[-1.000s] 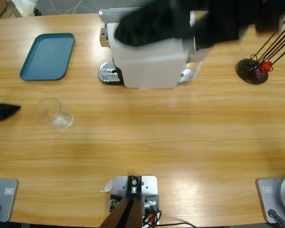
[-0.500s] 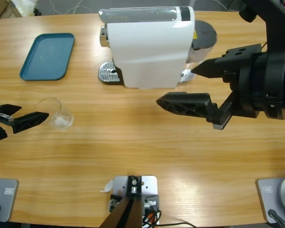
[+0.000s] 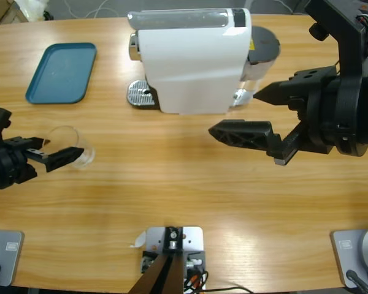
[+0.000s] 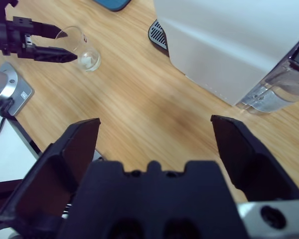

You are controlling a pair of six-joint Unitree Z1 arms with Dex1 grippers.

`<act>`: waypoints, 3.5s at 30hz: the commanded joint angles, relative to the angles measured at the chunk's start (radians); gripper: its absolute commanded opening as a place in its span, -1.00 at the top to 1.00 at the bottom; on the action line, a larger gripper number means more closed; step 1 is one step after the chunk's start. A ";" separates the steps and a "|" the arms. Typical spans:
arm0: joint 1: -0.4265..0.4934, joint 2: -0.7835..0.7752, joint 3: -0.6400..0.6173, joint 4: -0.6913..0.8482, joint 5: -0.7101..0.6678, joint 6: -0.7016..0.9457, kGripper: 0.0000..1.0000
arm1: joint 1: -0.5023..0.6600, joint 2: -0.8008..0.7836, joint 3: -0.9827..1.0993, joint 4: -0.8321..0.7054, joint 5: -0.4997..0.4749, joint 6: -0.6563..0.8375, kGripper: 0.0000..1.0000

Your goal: Pour coffee

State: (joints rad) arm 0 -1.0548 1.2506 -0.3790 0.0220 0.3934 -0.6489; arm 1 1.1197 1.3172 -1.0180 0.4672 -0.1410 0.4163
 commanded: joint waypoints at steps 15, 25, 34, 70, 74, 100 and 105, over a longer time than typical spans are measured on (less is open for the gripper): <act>-0.011 0.237 0.058 -0.125 0.078 -0.031 0.77 | 0.012 0.022 0.056 -0.019 0.004 0.022 -1.00; -0.013 0.124 0.057 -0.127 0.093 0.028 0.78 | 0.012 0.025 0.066 -0.031 0.003 0.022 -1.00; 0.268 -0.017 -0.075 -0.131 -0.322 0.640 0.78 | 0.011 0.047 0.093 -0.083 0.000 0.029 -1.00; 0.617 0.684 -0.571 -0.114 -0.854 1.147 0.76 | -0.050 -0.102 -0.004 0.163 -0.014 -0.042 -1.00; 0.590 0.712 -0.597 -0.112 -0.847 1.147 0.76 | -0.054 -0.101 -0.004 0.163 -0.014 -0.042 -1.00; 0.635 0.645 -0.532 -0.102 -0.858 1.141 -0.99 | -0.063 -0.092 -0.006 0.151 -0.003 -0.042 -1.00; 0.670 0.489 -0.436 -0.092 -0.843 1.138 -0.99 | -0.074 -0.085 -0.036 0.157 -0.008 -0.074 -1.00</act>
State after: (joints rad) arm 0 -0.4277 1.9025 -0.9349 -0.0789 -0.4668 0.4924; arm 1 1.0654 1.2242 -1.0299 0.6197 -0.1537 0.3836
